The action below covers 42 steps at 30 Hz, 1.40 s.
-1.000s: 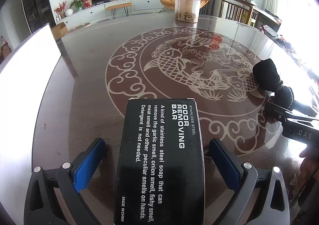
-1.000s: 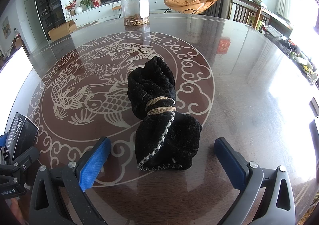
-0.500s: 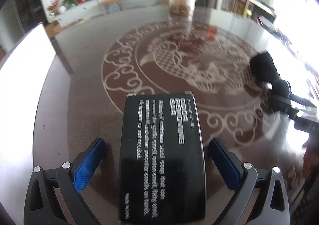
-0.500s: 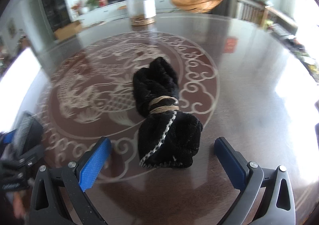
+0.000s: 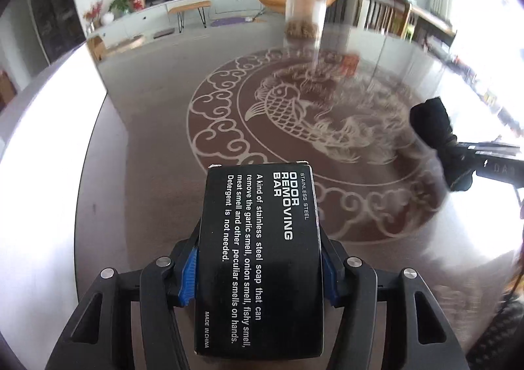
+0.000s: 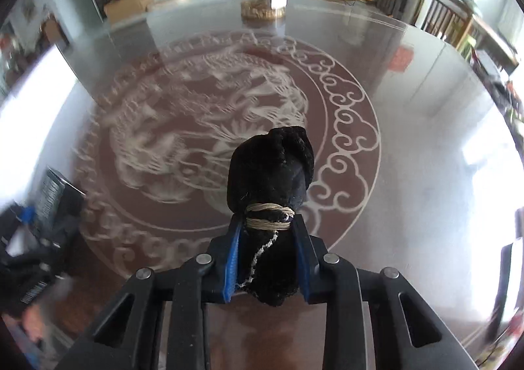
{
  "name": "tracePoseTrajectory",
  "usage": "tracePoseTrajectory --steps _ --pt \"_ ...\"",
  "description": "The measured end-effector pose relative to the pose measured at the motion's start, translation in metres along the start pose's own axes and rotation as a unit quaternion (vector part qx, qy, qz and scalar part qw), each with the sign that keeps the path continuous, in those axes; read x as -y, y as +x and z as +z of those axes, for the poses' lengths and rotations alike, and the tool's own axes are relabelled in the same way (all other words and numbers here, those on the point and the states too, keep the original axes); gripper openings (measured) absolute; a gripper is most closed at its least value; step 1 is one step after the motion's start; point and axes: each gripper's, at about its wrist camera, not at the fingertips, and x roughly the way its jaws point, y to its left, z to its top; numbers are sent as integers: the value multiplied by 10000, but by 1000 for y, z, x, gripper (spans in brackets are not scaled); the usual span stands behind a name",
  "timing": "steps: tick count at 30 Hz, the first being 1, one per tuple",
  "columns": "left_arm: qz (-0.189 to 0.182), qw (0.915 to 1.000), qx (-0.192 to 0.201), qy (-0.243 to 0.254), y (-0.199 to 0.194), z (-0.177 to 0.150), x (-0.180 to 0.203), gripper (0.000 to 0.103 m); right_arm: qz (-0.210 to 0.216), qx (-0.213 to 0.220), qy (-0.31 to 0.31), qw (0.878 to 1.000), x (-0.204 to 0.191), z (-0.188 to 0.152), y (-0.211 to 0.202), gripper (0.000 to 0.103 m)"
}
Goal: Organize objects
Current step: 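Carry box and pouch into the white box and open both tools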
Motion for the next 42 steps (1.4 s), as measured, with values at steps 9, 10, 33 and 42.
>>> tracePoseTrajectory --steps 9,10,33,42 --pt "-651 9887 871 -1029 -145 -15 -84 57 1224 686 -675 9878 -111 -2 -117 30" --pt "-447 9873 1008 -1144 -165 -19 -106 58 1415 706 -845 9838 -131 -2 -127 30" --pt "2385 9475 583 -2048 -218 -73 -250 103 2573 217 -2643 9292 -398 -31 -132 75" --pt "2812 9354 -332 -2120 -238 -59 -231 103 2259 159 -2827 9321 -390 -14 -152 79"
